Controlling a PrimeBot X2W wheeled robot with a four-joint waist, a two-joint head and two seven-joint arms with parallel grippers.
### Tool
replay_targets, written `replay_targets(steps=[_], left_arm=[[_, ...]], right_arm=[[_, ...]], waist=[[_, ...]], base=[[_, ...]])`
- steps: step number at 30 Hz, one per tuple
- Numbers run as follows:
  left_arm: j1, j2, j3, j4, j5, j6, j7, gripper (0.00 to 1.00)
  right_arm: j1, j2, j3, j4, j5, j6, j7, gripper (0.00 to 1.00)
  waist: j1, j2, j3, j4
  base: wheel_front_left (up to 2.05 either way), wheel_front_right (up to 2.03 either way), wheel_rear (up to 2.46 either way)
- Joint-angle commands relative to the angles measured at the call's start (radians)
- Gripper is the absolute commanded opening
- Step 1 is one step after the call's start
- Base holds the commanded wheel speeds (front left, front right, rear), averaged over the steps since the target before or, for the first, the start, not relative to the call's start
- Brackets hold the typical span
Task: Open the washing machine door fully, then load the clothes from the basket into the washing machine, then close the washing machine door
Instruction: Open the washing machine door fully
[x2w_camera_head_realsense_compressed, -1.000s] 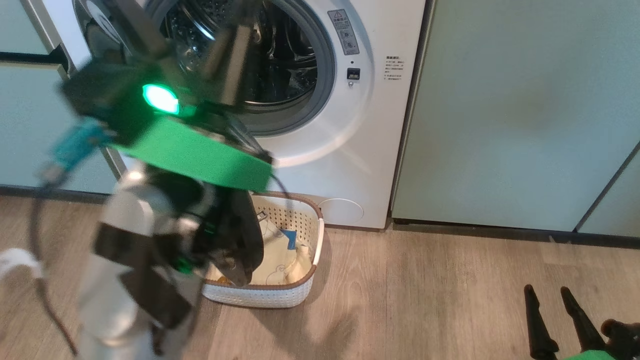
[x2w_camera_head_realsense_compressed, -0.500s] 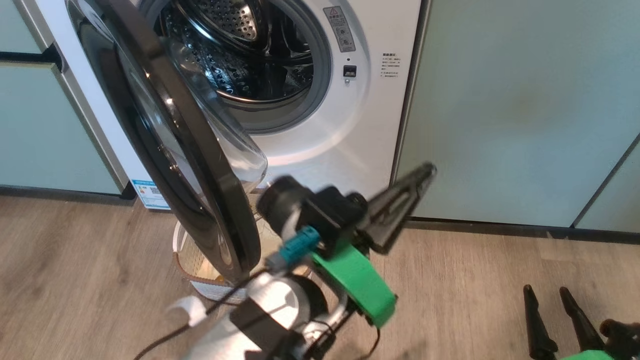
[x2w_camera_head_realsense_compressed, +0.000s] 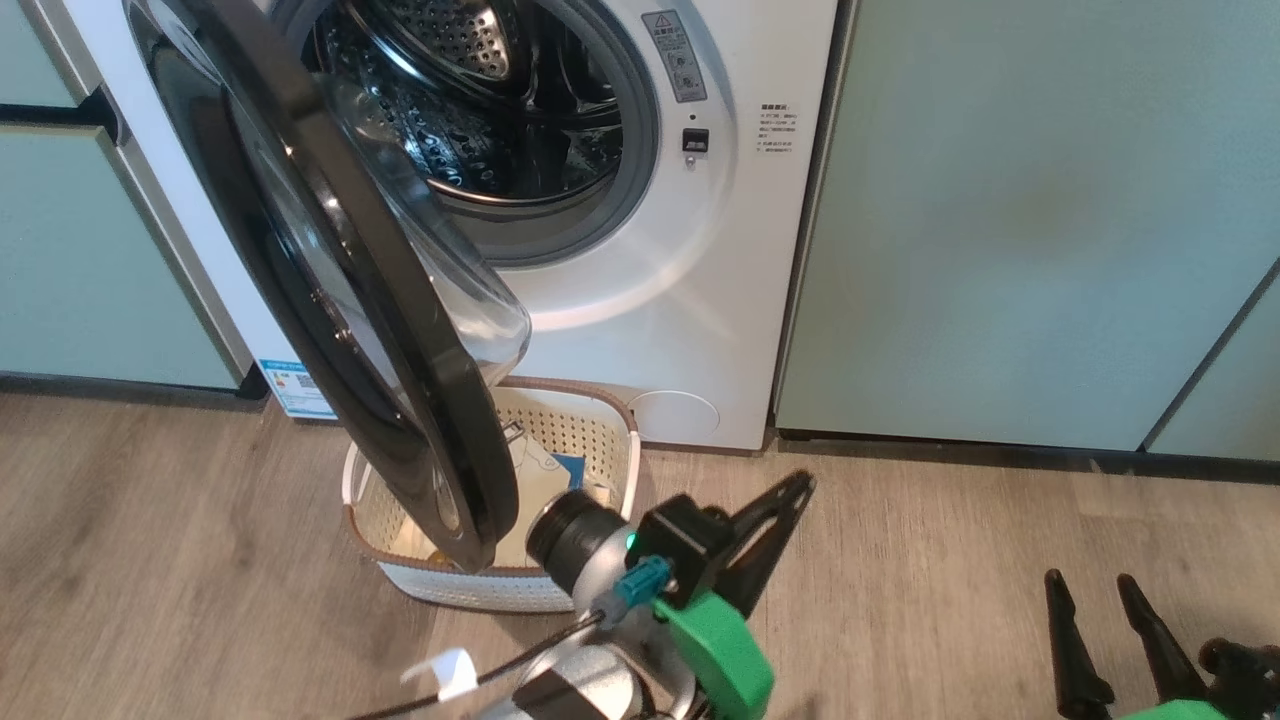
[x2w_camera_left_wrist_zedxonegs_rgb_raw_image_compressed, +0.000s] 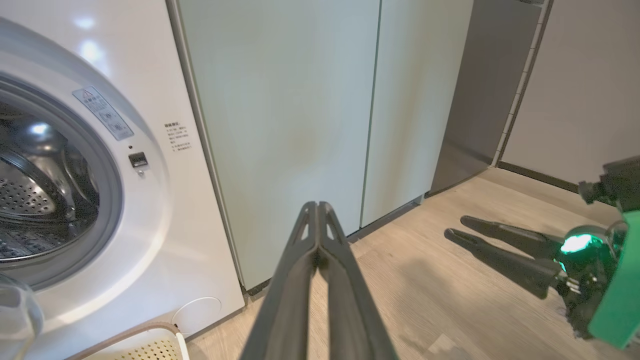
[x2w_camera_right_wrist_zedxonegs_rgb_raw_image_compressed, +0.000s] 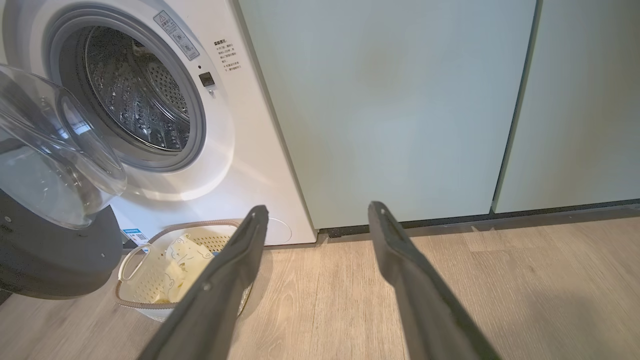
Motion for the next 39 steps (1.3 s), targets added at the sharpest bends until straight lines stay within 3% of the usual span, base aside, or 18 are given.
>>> replay_targets(steps=[1, 10, 17, 28, 39], left_arm=[[-0.028, 0.001, 0.032, -0.007, -0.007, 0.007, -0.021, 0.0], [-0.01, 0.001, 0.026, 0.217, -0.028, 0.027, -0.147, 0.0], [-0.031, 0.001, 0.009, 0.295, -0.075, 0.051, -0.196, 0.0], [-0.073, 0.001, 0.012, 0.328, -0.122, 0.088, -0.215, 0.0], [-0.071, 0.001, 0.134, 0.269, -0.114, 0.133, -0.215, 0.0]], right_arm=[[-0.043, -0.015, 0.019, -0.032, -0.001, -0.003, -0.01, 1.0], [-0.043, -0.016, 0.02, -0.031, 0.001, -0.003, -0.01, 1.0], [-0.041, -0.013, 0.022, -0.029, 0.002, -0.003, -0.01, 1.0], [-0.041, -0.01, 0.024, -0.027, 0.005, -0.003, -0.01, 1.0], [-0.044, -0.012, 0.022, -0.028, 0.001, -0.003, -0.01, 1.0]], waist=[[0.0, 0.0, 0.0, 0.0], [0.0, 0.0, 0.009, 0.004], [0.0, 0.0, 0.014, 0.004], [0.0, 0.0, 0.016, 0.0], [0.0, 0.0, 0.027, 0.012]], base=[[0.0, 0.0, 0.0], [0.0, 0.0, 0.0], [0.0, 0.0, 0.0], [0.0, 0.0, 0.0], [0.0, 0.0, 0.0]])
